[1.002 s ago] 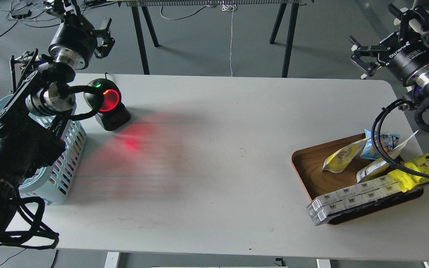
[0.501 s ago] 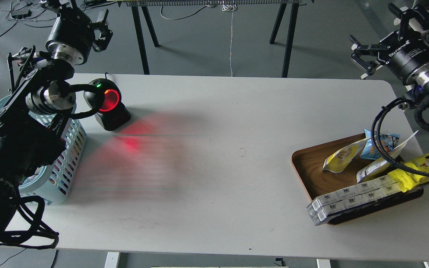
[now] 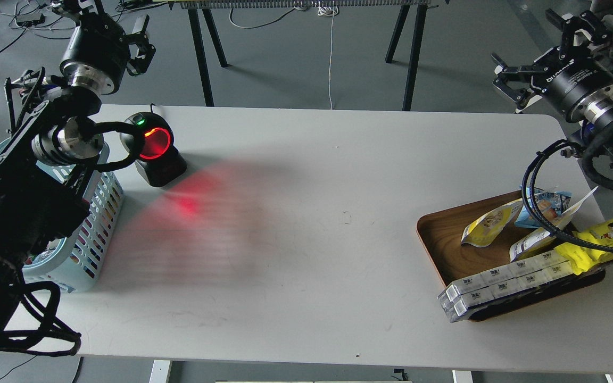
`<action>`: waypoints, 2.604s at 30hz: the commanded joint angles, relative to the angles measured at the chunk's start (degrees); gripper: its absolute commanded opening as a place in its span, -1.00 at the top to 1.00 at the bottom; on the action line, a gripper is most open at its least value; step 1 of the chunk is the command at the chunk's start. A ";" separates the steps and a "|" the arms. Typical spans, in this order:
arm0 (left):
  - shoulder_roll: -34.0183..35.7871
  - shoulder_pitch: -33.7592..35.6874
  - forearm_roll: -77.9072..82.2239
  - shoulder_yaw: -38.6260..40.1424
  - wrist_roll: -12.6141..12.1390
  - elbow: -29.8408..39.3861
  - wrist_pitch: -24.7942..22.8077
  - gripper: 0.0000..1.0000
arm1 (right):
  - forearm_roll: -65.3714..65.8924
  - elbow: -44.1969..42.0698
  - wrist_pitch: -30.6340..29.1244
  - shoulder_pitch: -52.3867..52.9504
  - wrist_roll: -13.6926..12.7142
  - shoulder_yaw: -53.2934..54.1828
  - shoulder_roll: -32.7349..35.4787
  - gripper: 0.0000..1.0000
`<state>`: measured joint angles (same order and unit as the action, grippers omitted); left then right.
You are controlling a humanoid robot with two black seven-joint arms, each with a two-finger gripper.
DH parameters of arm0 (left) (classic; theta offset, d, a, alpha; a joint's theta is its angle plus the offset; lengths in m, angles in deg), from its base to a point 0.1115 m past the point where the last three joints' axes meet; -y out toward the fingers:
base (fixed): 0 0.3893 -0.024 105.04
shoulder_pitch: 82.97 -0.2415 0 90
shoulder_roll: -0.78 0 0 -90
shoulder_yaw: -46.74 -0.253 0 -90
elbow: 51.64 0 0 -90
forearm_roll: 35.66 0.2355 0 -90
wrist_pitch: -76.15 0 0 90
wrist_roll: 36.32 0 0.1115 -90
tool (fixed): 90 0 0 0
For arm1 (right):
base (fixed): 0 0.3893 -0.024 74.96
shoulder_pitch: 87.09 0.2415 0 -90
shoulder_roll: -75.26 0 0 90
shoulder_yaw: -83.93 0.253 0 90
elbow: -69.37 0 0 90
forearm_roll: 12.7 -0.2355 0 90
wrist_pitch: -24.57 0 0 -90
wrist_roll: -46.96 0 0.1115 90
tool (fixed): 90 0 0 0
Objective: Scan snack and place in basket
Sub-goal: 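Raise the right gripper and move it toward the wooden tray, then lower the right gripper onto the yellow snack packet in the tray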
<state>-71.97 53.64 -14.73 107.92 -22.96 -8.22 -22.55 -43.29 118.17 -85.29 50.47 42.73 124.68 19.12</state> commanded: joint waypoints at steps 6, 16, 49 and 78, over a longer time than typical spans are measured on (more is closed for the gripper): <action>0.58 -0.03 -0.01 -0.09 -0.18 -0.01 0.26 -1.00 | 0.70 0.51 1.06 5.16 -0.07 -6.12 0.50 -0.98; 2.16 -0.21 0.08 -0.53 -0.27 -0.10 0.08 -1.00 | 0.79 0.77 1.06 16.41 -0.59 -19.21 2.34 -0.98; 3.13 -0.29 -0.01 -0.44 0.70 -0.01 -0.01 -1.00 | -8.35 50.52 41.83 86.56 -22.03 -99.55 14.56 -0.98; 3.13 -0.38 -0.01 -0.53 0.70 -0.01 0.08 -1.00 | 0.44 49.12 44.74 58.01 -23.76 -80.49 16.85 -0.94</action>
<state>-68.82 53.26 -14.66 107.38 -22.26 -8.23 -22.47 -43.21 167.82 -41.26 111.12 18.96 42.29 36.06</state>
